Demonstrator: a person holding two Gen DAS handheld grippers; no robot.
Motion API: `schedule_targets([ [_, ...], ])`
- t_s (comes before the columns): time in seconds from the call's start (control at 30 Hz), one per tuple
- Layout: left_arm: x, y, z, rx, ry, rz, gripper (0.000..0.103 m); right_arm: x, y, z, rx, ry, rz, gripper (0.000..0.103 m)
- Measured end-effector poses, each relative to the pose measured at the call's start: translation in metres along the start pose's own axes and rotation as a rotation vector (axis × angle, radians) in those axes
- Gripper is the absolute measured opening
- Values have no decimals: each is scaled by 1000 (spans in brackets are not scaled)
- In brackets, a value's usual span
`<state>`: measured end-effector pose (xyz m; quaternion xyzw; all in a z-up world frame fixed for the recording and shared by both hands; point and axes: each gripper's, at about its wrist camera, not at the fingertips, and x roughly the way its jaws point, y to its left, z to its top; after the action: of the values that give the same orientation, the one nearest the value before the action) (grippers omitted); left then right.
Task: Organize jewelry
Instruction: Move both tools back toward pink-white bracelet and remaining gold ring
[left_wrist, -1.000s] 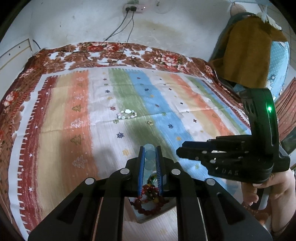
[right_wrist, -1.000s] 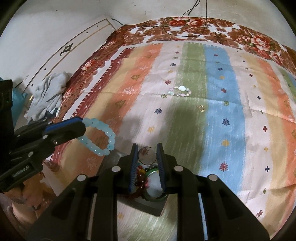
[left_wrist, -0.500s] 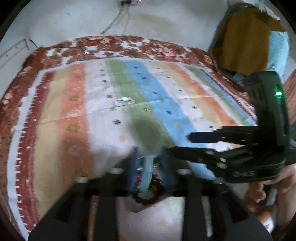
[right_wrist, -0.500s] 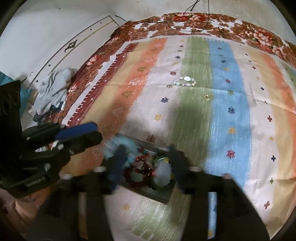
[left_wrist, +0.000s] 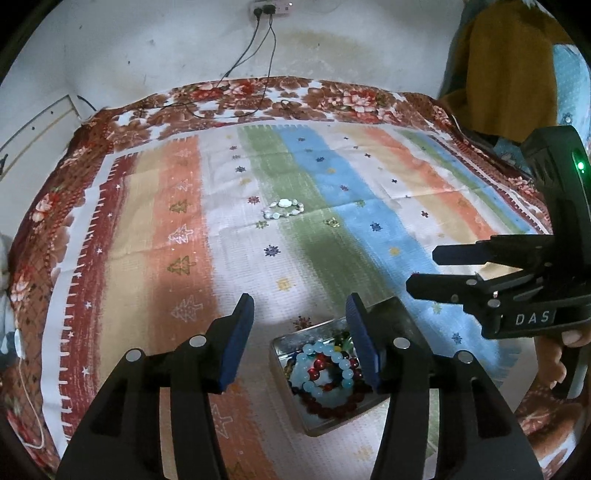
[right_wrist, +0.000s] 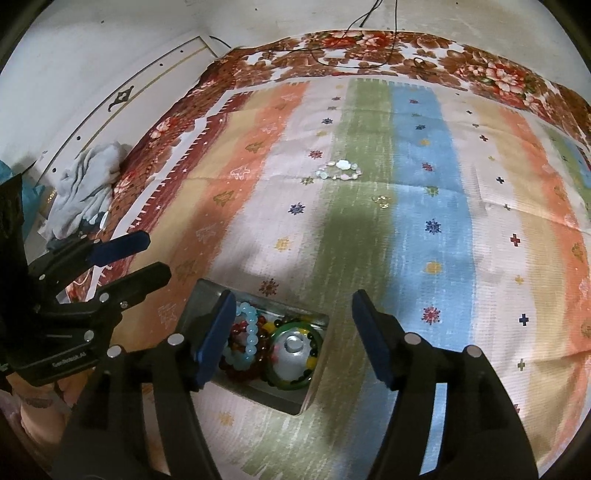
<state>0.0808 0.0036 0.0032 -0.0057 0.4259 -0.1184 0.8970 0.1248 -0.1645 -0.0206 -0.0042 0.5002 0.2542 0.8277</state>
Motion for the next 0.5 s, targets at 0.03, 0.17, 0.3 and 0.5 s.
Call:
schedule_targets([
  [0.03,2,1,0,0,4,3,53,0,-2,1,5,0,-5,66],
  [0.17,15,6,3,4,20,24,56,2,-8,7,20,-4,-31,71],
  [0.3,32,16,13,-12,43,62,56,3,-10,11,7,-16,-76,75],
  [0.5,42,25,26,-40,32,72,66,11,-19,17,5,-2,-120,79],
])
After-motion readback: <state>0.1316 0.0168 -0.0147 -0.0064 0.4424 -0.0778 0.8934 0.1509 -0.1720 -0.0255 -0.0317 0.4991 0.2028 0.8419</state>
